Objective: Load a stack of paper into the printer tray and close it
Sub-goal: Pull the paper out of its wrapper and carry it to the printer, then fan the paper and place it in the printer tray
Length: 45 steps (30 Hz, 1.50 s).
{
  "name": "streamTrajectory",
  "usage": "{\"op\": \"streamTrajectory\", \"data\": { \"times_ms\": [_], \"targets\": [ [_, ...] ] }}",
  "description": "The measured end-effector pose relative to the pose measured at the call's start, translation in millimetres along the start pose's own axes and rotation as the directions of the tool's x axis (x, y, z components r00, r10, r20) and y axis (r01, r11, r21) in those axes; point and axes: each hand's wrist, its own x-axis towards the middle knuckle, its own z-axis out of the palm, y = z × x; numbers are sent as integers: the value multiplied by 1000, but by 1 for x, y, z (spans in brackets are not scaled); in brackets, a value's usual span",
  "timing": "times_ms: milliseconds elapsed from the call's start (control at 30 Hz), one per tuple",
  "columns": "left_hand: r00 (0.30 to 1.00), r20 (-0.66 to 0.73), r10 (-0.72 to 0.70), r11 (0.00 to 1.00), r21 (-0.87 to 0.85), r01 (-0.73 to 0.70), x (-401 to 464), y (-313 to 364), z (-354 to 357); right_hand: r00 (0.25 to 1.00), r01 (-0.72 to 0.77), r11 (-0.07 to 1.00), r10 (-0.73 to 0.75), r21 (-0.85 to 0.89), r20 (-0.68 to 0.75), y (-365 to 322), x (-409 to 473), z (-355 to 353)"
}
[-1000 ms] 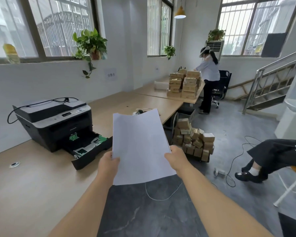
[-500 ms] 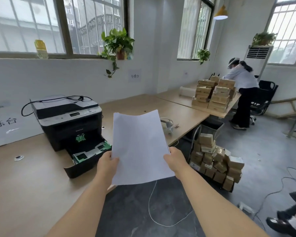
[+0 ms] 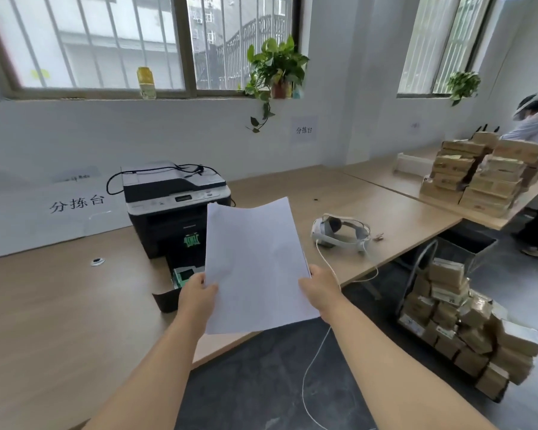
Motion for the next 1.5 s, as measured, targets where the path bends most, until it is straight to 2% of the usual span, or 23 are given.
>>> {"op": "streamTrajectory", "data": {
  "times_ms": [433, 733, 1233, 1500],
  "targets": [
    [991, -132, 0, 997, -78, -11, 101, 3, -21, 997, 45, 998, -43, -44, 60, -32, 116, 61],
    [987, -162, -4, 992, -126, -17, 172, 12, -32, 991, 117, 986, -109, -115, 74, -60, 186, 94],
    [959, -254, -123, 984, -156, 85, 245, -7, -13, 979, 48, 994, -28, -94, 200, -54, 280, 117],
    [941, -279, -191, 965, -227, 128, 275, -18, 12, 957, 78, 993, -51, -84, 287, -45, 328, 116]
  ]
}}
